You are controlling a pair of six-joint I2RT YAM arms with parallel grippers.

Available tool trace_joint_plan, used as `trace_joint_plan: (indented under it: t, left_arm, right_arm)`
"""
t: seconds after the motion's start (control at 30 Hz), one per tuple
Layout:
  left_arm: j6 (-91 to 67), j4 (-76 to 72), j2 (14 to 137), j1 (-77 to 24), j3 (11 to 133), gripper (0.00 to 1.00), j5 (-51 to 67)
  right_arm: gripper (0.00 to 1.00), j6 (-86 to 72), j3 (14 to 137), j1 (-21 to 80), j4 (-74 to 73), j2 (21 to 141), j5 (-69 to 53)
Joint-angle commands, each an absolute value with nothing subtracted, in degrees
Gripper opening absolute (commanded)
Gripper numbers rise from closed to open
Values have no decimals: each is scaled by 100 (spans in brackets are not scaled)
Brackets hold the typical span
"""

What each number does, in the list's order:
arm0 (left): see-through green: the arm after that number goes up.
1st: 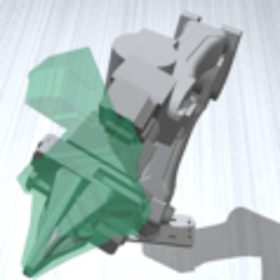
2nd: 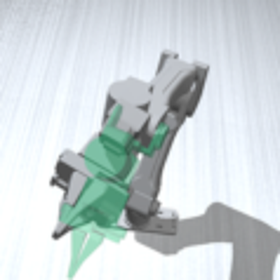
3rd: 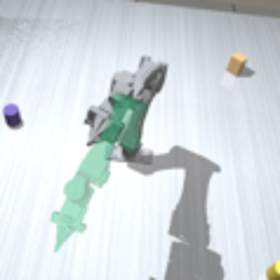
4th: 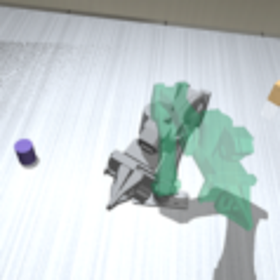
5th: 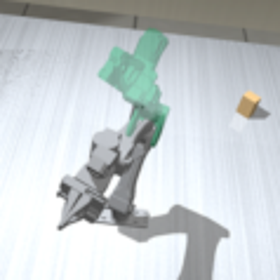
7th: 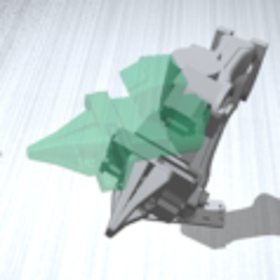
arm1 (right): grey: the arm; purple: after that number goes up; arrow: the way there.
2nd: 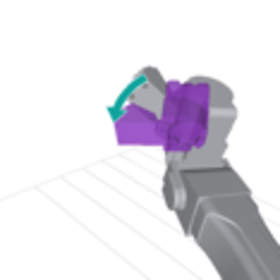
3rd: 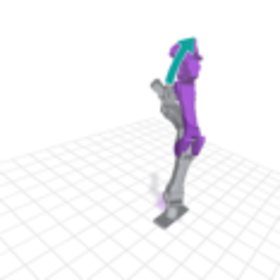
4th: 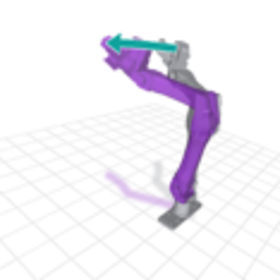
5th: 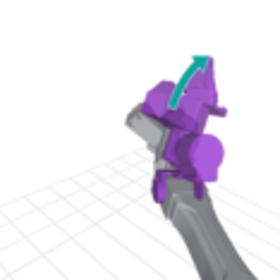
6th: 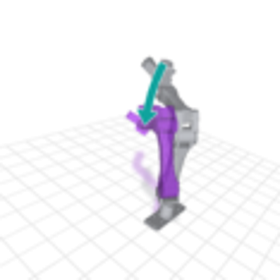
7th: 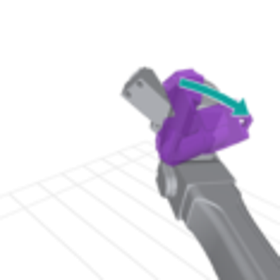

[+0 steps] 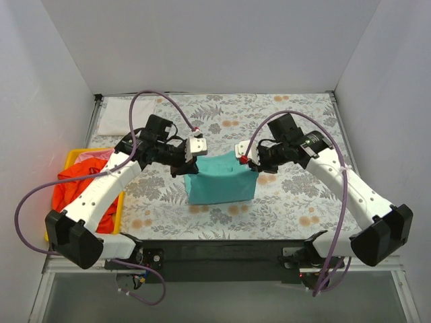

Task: Fold and stack the t-shirts
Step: Fold the tshirt

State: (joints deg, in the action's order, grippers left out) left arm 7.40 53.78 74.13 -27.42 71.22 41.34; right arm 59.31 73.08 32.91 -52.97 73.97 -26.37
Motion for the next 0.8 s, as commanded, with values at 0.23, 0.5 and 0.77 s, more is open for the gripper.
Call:
trace_joint_plan:
  t: [0.23,0.5,0.77]
  left_arm:
    - [1045,5080,8401,-1987,7172,0,4113]
    - [1090,4422,9191,-1661,6987,0,4061]
    - [686,4025,10396,-1652,7347,0,3894]
  right_arm:
    - [1,6328,8462,3208,-5484,9034,-2865]
    - [1,6635,9324,2997,-5467,10545,-2988]
    - [1,6768,9642,2804,-5353,11680,-2936]
